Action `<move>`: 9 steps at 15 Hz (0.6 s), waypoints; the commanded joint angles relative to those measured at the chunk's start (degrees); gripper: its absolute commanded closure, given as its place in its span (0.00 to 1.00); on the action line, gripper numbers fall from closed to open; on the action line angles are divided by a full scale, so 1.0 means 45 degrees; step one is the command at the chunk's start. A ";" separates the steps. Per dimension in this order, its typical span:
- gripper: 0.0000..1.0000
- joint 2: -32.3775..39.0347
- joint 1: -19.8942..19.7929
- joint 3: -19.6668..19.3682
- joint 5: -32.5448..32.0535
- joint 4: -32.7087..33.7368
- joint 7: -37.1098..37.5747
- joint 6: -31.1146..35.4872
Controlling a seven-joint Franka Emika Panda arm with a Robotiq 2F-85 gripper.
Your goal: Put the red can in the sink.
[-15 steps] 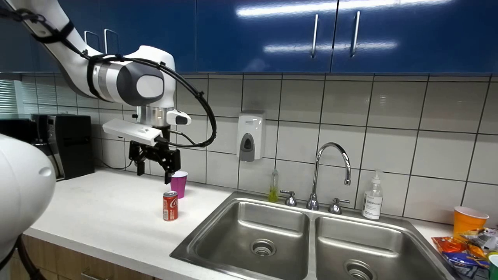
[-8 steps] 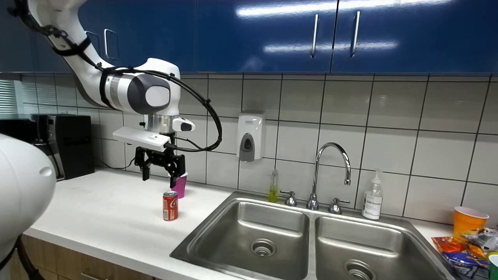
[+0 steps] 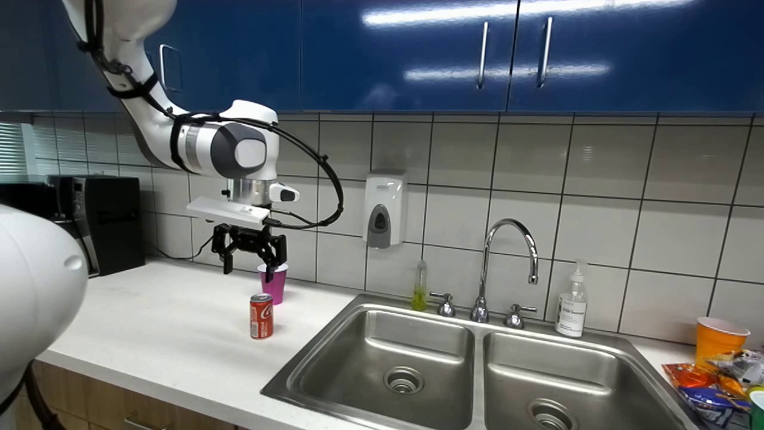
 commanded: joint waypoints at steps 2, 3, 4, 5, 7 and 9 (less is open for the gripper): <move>0.00 0.1216 -0.0028 0.0582 0.0435 0.1140 -0.0635 0.0055; 0.00 0.1392 -0.0058 0.0672 0.0459 0.1281 -0.0648 0.0048; 0.00 0.1566 -0.0095 0.0764 0.0439 0.1410 -0.0578 0.0049; 0.00 0.1736 -0.0135 0.0829 0.0421 0.1513 -0.0566 0.0081; 0.00 0.2076 -0.0210 0.0908 0.0378 0.1732 -0.0519 0.0049; 0.00 0.2421 -0.0289 0.0947 0.0231 0.1954 -0.0459 0.0051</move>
